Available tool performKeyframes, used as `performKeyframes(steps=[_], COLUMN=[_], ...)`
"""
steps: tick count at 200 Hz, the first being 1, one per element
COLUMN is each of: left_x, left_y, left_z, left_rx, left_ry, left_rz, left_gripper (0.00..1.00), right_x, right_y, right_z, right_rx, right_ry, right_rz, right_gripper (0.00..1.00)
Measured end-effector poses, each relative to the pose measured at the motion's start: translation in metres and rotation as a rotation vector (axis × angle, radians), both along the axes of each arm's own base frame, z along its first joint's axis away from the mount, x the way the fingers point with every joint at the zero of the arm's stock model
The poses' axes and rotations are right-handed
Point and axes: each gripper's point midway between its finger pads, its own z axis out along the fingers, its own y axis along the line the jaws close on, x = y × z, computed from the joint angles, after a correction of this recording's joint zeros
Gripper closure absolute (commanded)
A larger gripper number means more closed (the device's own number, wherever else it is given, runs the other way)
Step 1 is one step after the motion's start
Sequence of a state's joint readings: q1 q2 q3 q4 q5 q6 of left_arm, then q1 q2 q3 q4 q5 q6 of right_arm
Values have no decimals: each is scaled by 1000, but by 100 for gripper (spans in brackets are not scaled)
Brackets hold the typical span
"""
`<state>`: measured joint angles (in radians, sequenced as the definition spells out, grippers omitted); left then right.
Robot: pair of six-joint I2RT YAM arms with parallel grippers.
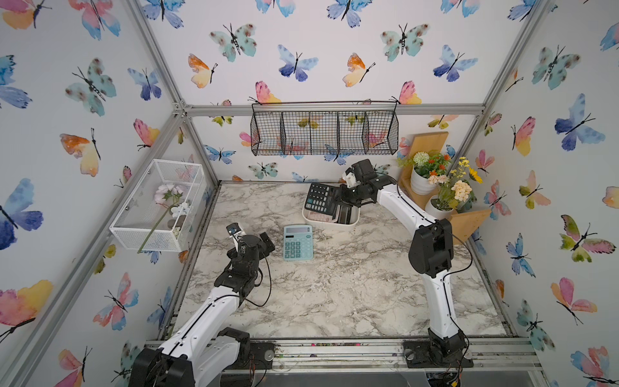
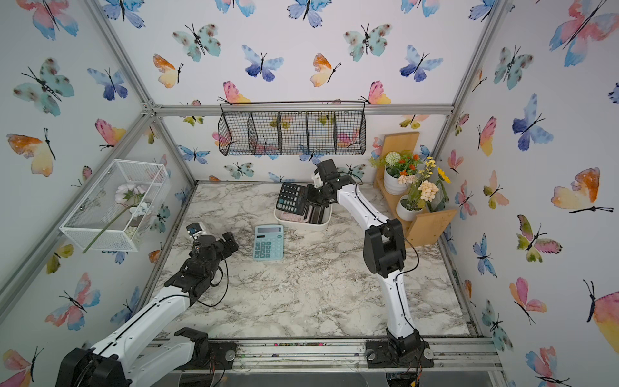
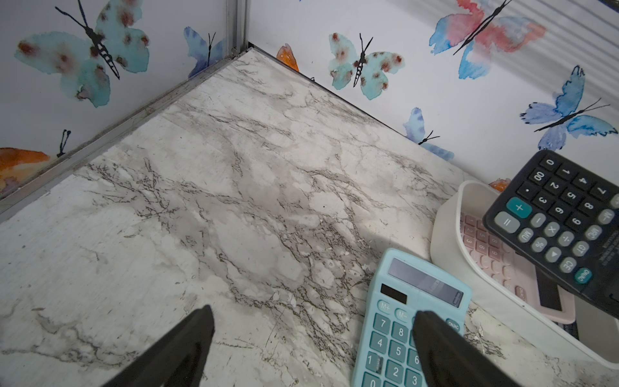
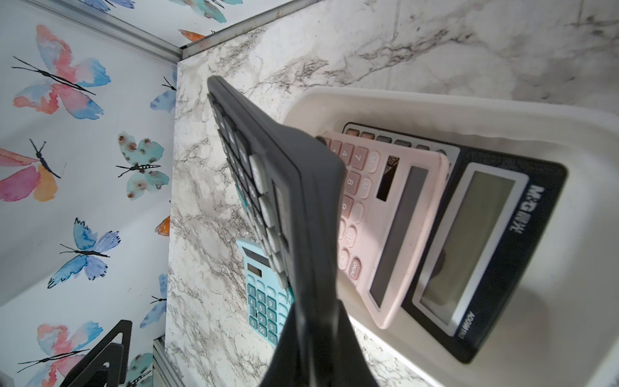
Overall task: Put the calculator in the storage box
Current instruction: Place the calculator in the storage box.
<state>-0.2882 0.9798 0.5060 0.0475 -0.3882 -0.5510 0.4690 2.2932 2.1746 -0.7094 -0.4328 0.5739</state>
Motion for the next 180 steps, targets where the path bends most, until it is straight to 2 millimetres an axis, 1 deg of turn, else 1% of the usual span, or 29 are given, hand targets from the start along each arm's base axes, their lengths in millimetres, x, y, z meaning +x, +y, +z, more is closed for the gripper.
performKeyframes(steps=[27,59,96,122,150,180], left_x=[0,0,0,0,0,0], left_y=[0,0,0,0,0,0], left_z=[0,0,0,0,0,0], left_rx=[0,0,0,0,0,0], left_ry=[0,0,0,0,-1,0], left_rz=[0,0,0,0,0,0], left_gripper=[1,1,1,1,1,1], right_x=[8,12,9,9,10,6], right_y=[-4,-16,-23,-20,-17,-15], right_z=[-9,-20,-33,-38,-38,-42], right_rx=[-2,-8,-6,7,23,25], right_ry=[39,95,157,186,195,224], right_rz=[-4,-18,-18,-10,1,9], right_gripper=[98,98,98,98,98,98])
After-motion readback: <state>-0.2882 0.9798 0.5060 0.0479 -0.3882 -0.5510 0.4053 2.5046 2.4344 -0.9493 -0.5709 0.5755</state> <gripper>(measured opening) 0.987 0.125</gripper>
